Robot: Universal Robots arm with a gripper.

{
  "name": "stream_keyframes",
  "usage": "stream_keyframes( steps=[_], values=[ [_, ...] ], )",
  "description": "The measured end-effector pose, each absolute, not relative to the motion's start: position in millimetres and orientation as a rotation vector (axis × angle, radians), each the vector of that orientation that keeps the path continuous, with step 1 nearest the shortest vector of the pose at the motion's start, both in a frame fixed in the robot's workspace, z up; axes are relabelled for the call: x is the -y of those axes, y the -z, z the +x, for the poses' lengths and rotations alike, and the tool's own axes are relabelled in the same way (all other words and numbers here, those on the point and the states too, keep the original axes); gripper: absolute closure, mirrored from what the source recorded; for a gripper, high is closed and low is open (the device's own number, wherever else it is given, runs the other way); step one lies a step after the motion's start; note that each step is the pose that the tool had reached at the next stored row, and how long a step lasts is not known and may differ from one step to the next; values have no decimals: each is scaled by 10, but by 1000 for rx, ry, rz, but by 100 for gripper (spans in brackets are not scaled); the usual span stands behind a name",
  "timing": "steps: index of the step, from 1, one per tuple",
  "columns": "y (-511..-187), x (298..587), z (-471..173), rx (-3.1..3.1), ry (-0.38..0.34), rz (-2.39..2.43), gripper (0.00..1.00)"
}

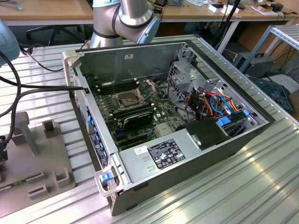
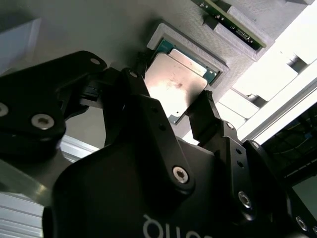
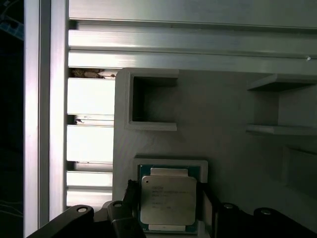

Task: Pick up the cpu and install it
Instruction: 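Pick up the cpu and move it towards the insertion slot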

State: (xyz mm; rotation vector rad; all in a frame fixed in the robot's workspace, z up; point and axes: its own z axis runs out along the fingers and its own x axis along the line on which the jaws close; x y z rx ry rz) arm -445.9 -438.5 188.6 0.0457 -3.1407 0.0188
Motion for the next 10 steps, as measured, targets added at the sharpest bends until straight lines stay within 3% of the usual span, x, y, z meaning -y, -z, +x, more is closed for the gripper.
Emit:
stream_keyframes(
  steps=[10],
  values=[
    [-1903,4385,-4454,3141,-19,46,39]
  ],
)
